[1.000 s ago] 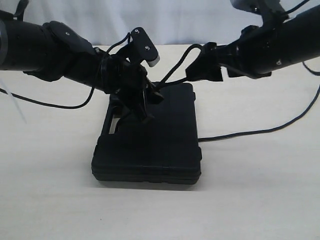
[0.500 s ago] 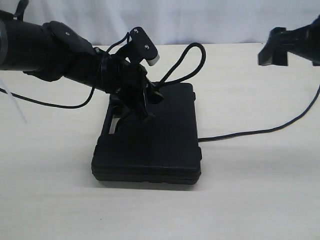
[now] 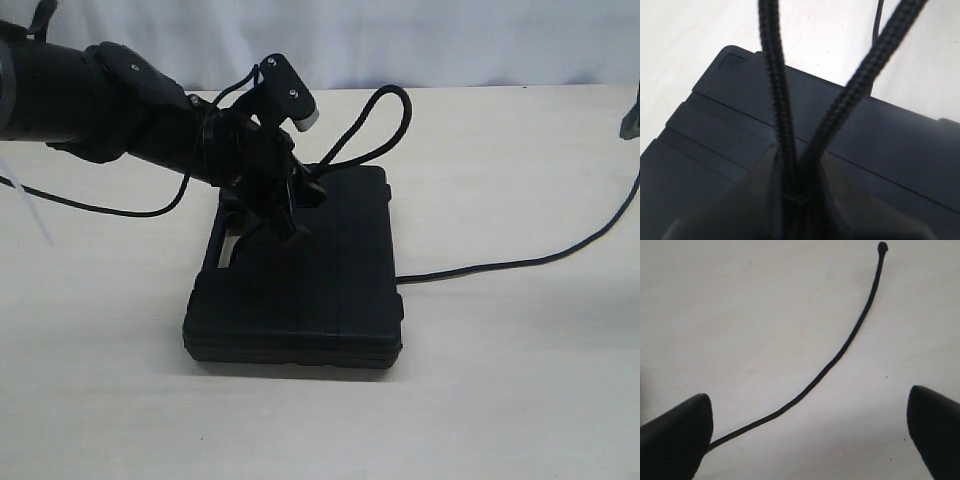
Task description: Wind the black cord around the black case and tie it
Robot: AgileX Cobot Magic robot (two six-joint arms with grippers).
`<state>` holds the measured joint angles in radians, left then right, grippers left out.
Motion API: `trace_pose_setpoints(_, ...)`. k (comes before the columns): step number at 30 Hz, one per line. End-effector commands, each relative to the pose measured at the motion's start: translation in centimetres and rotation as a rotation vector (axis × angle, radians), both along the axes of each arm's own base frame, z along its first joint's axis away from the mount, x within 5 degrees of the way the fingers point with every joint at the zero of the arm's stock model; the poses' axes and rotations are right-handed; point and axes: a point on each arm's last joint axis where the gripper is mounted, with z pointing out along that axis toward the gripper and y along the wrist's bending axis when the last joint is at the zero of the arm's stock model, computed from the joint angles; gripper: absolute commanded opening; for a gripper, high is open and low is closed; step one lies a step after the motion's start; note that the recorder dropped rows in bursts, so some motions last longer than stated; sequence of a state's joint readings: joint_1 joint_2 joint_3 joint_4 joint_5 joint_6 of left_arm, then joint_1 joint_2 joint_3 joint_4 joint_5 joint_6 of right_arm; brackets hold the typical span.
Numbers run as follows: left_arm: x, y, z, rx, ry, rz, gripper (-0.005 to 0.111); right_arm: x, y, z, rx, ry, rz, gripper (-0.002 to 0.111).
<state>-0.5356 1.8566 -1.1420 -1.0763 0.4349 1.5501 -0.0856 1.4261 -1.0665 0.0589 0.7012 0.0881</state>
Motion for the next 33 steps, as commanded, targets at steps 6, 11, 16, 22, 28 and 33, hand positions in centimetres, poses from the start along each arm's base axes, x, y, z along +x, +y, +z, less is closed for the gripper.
trace_pose_setpoints(6, -0.1, -0.2, 0.0, -0.006, 0.008, 0.004, 0.0, 3.8, -4.3, -5.3, -0.022, 0.005, -0.116, 0.087)
trace_pose_setpoints(11, -0.3, -0.3, -0.1, -0.01, 0.022, -0.013, 0.0, 5.5, -5.7, -8.8, -0.024, 0.004, -0.146, 0.07)
trace_pose_setpoints(16, 0.0, -0.1, 0.0, -0.003, 0.001, 0.01, 0.0, 6.9, -5.9, -11.6, -0.007, -0.018, -0.168, 0.054)
trace_pose_setpoints(22, 0.1, -0.1, 0.0, 0.0, -0.013, 0.024, 0.0, 7.9, -6.2, -13.8, -0.015, -0.052, -0.176, 0.046)
trace_pose_setpoints(28, 0.1, -0.1, 0.0, 0.0, -0.011, 0.023, 0.0, 9.6, -6.6, -14.9, -0.017, -0.035, -0.168, 0.046)
trace_pose_setpoints(33, 0.1, -0.1, 0.0, 0.0, -0.01, 0.021, 0.0, 11.2, -7.0, -15.5, -0.046, 0.002, -0.114, 0.046)
